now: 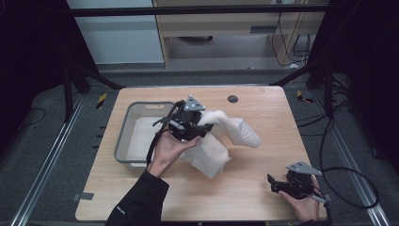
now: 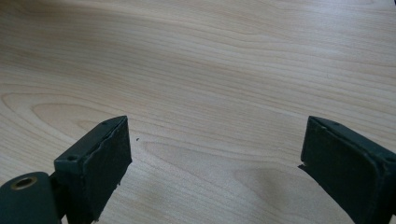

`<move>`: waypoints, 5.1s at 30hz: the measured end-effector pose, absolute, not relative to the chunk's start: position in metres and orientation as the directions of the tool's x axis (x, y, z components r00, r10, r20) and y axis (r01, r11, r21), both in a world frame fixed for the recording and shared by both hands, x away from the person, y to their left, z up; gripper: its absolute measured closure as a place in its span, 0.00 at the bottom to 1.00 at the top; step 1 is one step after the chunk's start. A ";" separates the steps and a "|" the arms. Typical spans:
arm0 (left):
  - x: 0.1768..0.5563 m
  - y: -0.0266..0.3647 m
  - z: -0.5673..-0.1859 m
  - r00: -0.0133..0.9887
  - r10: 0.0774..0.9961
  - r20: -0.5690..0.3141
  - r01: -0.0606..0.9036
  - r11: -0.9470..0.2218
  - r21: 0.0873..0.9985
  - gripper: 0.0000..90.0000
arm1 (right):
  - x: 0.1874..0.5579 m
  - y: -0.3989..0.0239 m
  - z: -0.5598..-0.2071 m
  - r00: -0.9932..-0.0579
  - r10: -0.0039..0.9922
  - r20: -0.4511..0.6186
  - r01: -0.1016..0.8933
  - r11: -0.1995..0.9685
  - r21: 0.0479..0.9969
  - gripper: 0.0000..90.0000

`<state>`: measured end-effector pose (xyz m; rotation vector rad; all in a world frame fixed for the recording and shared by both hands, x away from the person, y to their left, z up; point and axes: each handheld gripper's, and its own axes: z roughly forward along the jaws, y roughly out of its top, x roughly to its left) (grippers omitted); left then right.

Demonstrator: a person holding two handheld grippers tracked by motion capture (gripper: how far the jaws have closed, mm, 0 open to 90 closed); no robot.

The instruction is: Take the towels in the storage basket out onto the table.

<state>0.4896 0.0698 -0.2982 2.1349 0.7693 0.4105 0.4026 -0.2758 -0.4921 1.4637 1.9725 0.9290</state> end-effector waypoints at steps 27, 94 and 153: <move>0.503 0.042 -0.339 0.769 0.638 0.025 0.401 -0.513 0.759 0.75 | 0.403 -0.275 -0.492 -0.298 0.955 -0.002 0.611 0.192 0.768 0.09; 0.504 0.044 -0.400 0.793 0.607 -0.043 0.431 -0.510 0.744 0.39 | 0.404 -0.276 -0.494 -0.300 0.954 -0.002 0.625 0.199 0.755 0.08; 0.427 0.200 -0.404 0.597 0.800 0.054 0.340 -0.313 0.887 0.19 | 0.403 -0.275 -0.495 -0.309 0.951 -0.027 0.604 0.218 0.766 0.07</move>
